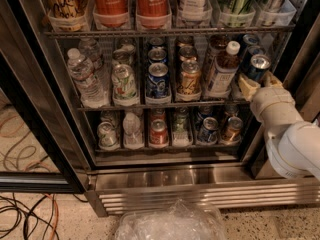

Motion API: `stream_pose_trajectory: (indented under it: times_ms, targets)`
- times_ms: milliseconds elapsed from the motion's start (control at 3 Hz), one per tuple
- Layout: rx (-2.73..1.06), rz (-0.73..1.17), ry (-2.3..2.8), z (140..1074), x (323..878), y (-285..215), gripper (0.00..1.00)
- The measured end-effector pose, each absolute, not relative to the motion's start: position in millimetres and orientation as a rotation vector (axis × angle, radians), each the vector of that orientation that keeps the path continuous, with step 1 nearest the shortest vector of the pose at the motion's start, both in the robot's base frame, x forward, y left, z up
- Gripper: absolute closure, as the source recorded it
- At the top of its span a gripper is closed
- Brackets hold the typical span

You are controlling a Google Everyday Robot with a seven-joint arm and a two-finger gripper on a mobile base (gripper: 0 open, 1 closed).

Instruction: Pick redbull can from middle shelf of fridge

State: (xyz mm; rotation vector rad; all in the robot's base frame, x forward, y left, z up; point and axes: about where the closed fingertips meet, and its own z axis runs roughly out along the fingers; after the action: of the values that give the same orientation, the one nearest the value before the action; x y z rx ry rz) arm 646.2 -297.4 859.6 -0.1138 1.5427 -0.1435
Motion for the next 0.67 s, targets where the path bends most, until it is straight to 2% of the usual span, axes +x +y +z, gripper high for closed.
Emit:
stream_pose_trajectory:
  times_ms: [667]
  targets:
    - [-0.202, -0.046, 1.503, 922.5, 613.3, -294.2, 1.0]
